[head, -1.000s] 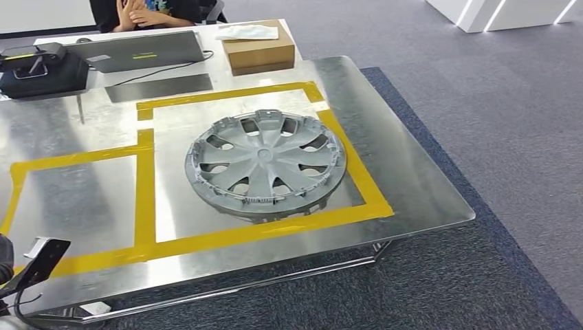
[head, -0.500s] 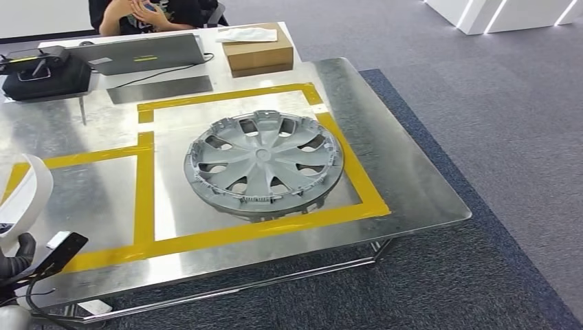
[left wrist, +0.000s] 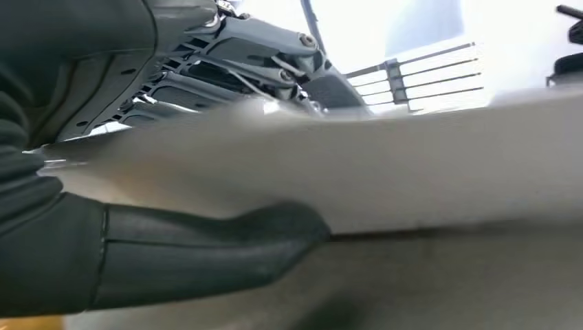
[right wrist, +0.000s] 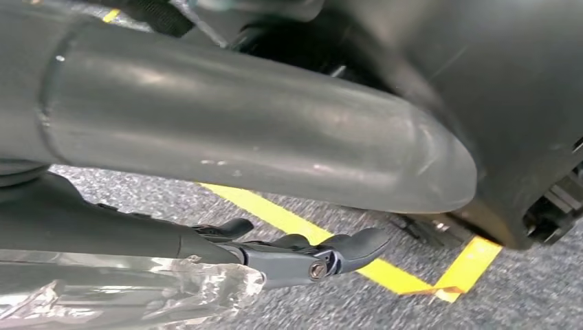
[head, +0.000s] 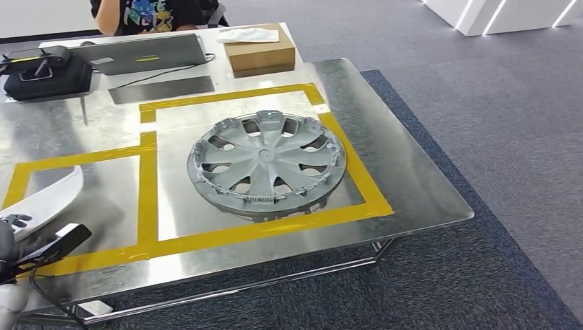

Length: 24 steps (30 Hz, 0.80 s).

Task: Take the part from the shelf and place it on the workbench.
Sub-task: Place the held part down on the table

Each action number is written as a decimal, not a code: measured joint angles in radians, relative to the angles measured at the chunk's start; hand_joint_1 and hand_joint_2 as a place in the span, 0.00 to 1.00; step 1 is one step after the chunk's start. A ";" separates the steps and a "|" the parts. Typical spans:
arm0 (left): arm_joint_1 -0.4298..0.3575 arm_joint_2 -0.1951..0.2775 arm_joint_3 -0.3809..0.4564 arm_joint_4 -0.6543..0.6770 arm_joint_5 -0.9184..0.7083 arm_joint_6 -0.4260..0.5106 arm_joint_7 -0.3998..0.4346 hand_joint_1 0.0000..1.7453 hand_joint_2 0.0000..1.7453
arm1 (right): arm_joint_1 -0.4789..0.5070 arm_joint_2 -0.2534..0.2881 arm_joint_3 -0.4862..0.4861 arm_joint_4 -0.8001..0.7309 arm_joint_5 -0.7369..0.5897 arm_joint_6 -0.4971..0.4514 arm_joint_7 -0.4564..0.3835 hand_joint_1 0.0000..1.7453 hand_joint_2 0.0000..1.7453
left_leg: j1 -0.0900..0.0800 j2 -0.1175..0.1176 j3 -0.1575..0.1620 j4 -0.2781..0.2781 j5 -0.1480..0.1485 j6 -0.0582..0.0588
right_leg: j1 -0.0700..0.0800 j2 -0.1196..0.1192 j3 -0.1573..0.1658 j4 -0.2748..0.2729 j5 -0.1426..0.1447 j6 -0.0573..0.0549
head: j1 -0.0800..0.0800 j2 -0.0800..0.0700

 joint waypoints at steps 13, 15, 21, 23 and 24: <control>-0.060 0.023 -0.036 0.064 -0.014 0.002 0.009 0.00 1.00 | -0.001 -0.008 0.005 0.000 0.000 0.000 0.000 0.00 0.00 | -0.001 0.000 0.002 0.000 0.000 0.000 | -0.001 0.000 0.001 0.000 0.000 0.000 | 0.000 0.000; -0.068 0.023 -0.043 0.070 -0.024 0.010 0.004 0.00 1.00 | -0.001 -0.008 0.005 0.000 0.000 0.000 0.001 0.00 0.00 | -0.001 0.000 0.002 0.000 0.000 0.000 | -0.001 0.000 0.001 0.000 0.000 0.000 | 0.000 0.000; -0.079 0.012 -0.107 0.064 -0.052 0.049 -0.051 0.00 0.25 | -0.001 -0.008 0.005 0.000 0.000 -0.003 0.001 0.00 0.00 | -0.001 0.000 0.002 0.000 0.000 0.001 | -0.001 0.001 0.002 0.000 0.001 0.001 | 0.000 0.000; -0.070 0.002 -0.140 0.030 -0.054 0.058 -0.072 0.00 0.00 | 0.000 -0.008 0.005 0.000 0.000 -0.005 0.001 0.00 0.00 | -0.002 0.000 0.003 0.000 0.000 0.001 | -0.001 0.001 0.002 0.000 0.001 0.001 | 0.000 0.000; -0.060 -0.004 -0.157 0.004 -0.053 0.062 -0.083 0.00 0.00 | 0.000 -0.008 0.005 0.000 0.000 -0.006 0.001 0.00 0.00 | -0.002 0.000 0.002 0.000 0.000 0.001 | -0.002 0.001 0.002 0.000 0.001 0.001 | 0.000 0.000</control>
